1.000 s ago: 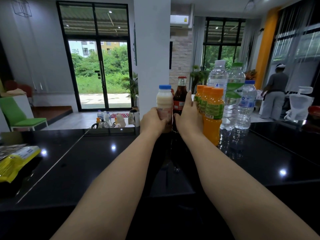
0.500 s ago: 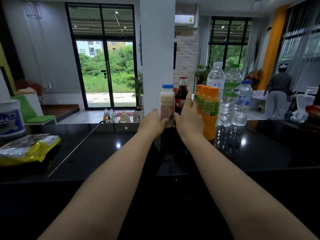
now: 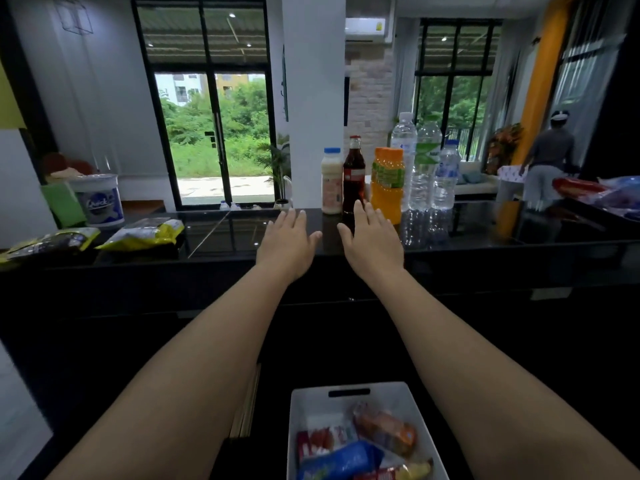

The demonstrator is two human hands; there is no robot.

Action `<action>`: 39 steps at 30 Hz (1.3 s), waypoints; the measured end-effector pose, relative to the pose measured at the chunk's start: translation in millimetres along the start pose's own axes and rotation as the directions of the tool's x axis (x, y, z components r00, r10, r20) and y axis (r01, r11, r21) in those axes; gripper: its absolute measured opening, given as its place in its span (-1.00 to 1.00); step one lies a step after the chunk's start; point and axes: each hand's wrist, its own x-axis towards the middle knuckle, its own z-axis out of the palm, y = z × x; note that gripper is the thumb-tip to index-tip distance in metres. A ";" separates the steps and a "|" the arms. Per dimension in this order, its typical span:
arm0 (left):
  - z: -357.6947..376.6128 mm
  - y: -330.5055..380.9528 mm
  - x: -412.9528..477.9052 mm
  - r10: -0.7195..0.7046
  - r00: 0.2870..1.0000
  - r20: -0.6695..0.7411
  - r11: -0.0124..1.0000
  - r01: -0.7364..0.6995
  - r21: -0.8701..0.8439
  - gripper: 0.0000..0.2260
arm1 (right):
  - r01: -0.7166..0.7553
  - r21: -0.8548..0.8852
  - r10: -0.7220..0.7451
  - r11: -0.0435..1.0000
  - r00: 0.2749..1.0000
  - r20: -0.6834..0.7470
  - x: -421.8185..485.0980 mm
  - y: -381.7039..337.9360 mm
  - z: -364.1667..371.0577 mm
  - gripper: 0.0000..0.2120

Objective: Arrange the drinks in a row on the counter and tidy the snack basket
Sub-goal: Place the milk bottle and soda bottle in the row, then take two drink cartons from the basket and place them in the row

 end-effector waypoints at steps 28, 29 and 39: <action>160.3 -9.4 -211.6 -0.052 0.882 0.469 0.997 0.073 -0.026 -0.54 | -0.056 -0.201 0.149 0.978 0.864 0.481 -237.1 97.3 92.2 -0.52; 167.4 -8.9 -210.1 -0.070 0.871 0.487 0.996 0.091 -0.020 -0.56 | -0.056 -0.211 0.156 0.976 0.855 0.495 -235.2 103.1 98.8 -0.53; 228.8 -10.0 -181.6 -0.147 0.781 0.607 0.986 0.166 0.025 -0.51 | 0.255 -0.400 0.046 0.880 0.792 0.608 -214.0 140.2 145.3 -0.62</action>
